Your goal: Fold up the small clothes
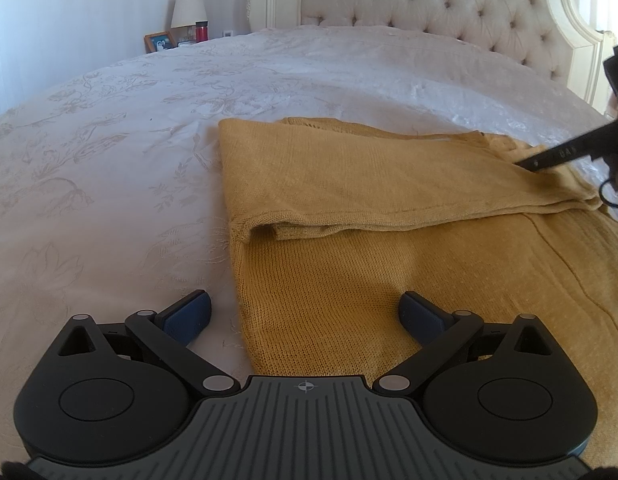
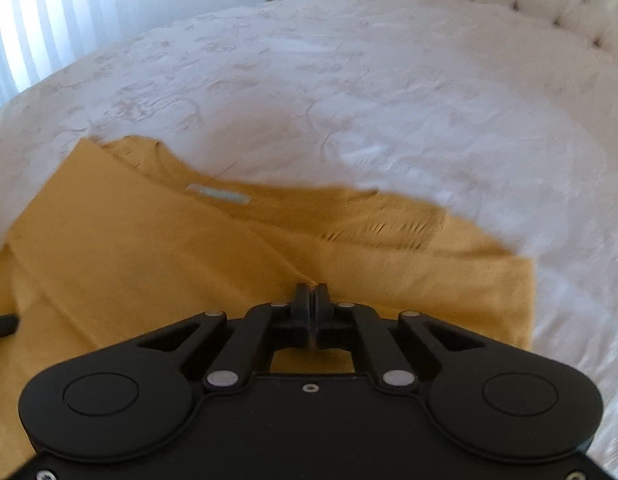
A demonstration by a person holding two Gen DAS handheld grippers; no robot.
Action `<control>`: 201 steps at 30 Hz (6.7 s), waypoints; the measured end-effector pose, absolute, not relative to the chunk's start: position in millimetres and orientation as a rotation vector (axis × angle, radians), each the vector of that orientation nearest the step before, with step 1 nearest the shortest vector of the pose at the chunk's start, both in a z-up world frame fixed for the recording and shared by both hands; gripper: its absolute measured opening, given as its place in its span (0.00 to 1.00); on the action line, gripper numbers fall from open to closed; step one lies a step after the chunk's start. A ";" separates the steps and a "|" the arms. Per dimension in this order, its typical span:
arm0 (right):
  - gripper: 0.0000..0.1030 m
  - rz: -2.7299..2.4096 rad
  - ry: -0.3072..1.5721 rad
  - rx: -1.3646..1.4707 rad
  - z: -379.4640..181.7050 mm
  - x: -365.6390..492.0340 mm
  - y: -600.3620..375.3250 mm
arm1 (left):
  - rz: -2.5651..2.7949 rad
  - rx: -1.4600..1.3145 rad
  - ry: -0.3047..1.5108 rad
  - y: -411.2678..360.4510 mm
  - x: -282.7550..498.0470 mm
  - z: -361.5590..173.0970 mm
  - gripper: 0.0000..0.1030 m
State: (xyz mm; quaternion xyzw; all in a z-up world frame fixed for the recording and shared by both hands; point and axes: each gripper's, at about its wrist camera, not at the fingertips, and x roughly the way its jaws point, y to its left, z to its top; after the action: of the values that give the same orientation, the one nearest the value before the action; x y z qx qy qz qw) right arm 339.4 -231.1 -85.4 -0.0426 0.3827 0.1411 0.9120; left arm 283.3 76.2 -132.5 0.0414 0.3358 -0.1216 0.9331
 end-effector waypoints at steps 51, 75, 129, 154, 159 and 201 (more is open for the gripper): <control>0.73 0.095 0.926 0.339 -104.9 31.7 -315.9 | -0.240 0.011 0.933 95.7 103.6 -111.9 0.99; 0.95 0.181 0.943 0.413 -114.8 1.3 -304.5 | -0.255 -0.007 0.877 95.5 69.1 -119.2 0.92; 0.19 0.259 0.656 0.552 -55.5 21.4 -324.8 | -0.279 -0.363 0.681 131.4 84.9 -47.4 0.05; 0.19 0.123 0.564 0.524 -63.4 280.4 -342.3 | -0.207 -0.360 0.585 98.3 319.5 -48.7 0.05; 0.24 0.093 0.649 0.466 -89.3 308.6 -335.2 | -0.154 -0.341 0.645 98.0 347.1 -76.7 0.07; 0.67 0.060 0.719 0.198 -72.6 344.1 -279.5 | -0.140 -0.070 0.758 40.7 402.6 -63.9 0.52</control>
State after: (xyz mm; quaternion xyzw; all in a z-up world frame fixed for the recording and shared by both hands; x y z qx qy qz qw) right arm 344.1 -279.5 -72.6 0.0969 0.3513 0.0292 0.9308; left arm 402.6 40.7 -63.9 -0.0343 0.3698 -0.0681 0.9260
